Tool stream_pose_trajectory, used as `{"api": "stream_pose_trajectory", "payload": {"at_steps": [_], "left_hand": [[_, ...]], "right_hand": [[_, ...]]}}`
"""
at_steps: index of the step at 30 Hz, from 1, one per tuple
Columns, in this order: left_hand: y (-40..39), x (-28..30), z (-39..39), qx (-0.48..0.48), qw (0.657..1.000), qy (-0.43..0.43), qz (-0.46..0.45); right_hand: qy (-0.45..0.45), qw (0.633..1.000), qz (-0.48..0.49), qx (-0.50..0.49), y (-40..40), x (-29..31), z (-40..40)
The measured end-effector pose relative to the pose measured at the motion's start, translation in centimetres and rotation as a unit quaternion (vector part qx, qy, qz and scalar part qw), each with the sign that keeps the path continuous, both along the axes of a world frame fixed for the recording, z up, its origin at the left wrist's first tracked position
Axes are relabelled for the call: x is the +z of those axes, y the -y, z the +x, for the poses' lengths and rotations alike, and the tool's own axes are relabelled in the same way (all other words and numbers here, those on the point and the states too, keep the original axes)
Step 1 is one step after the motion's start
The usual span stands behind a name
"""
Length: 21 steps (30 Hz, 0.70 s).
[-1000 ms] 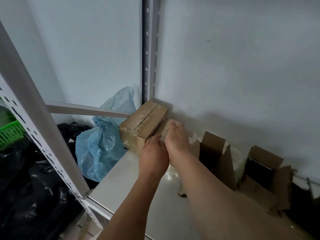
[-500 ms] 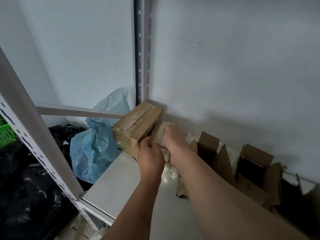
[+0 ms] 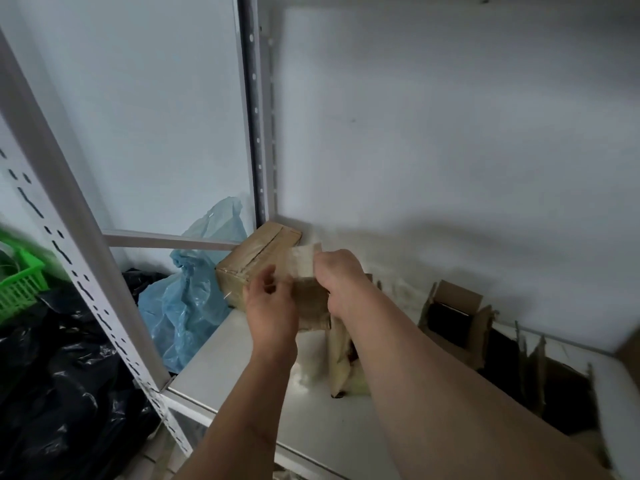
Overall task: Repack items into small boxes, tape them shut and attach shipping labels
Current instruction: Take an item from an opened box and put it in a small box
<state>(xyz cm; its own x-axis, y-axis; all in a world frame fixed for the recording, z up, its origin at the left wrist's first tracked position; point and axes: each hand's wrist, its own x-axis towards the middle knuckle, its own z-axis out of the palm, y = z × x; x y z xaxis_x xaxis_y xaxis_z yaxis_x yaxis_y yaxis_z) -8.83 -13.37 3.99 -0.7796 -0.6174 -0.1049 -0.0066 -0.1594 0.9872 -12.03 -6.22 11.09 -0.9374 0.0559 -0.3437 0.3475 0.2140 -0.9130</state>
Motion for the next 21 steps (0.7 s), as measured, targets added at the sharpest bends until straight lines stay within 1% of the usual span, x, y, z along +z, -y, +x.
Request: {"api": "stream_pose_trajectory", "payload": {"at_steps": [2, 5, 8, 10, 12, 14, 17, 19, 21], "left_hand": [[-0.2, 0.7, 1.0, 0.003, 0.999, -0.035, 0.012], [-0.7, 2.2, 2.7, -0.006, 0.997, -0.074, 0.017], [-2.5, 4.8, 4.7, -0.026, 0.994, -0.103, -0.014], [-4.6, 6.9, 6.9, -0.053, 0.988, -0.140, -0.032], [-7.2, 8.1, 8.9, -0.085, 0.981, -0.172, -0.037], [-10.3, 8.8, 10.8, -0.114, 0.974, -0.192, -0.024], [-15.0, 8.7, 13.2, -0.171, 0.966, -0.193, 0.006], [-18.5, 8.2, 14.8, -0.216, 0.959, -0.185, 0.016], [-22.1, 7.6, 16.7, -0.261, 0.948, -0.181, 0.005]], "right_hand": [[-0.024, 1.000, -0.008, -0.013, -0.4, 1.3, 1.2], [-0.075, 0.997, -0.027, -0.001, -1.1, 2.7, 2.6], [-0.121, 0.991, -0.046, -0.015, -3.7, 4.0, 4.8], [-0.144, 0.987, -0.057, -0.032, -6.1, 4.9, 6.8], [-0.165, 0.982, -0.072, -0.063, -9.1, 5.2, 8.9], [-0.165, 0.977, -0.093, -0.102, -12.4, 5.0, 11.0], [-0.164, 0.964, -0.135, -0.163, -18.0, 4.4, 14.5], [-0.171, 0.960, -0.102, -0.199, -22.0, 3.8, 17.2], [-0.176, 0.954, -0.064, -0.235, -25.8, 3.1, 20.0]]}}
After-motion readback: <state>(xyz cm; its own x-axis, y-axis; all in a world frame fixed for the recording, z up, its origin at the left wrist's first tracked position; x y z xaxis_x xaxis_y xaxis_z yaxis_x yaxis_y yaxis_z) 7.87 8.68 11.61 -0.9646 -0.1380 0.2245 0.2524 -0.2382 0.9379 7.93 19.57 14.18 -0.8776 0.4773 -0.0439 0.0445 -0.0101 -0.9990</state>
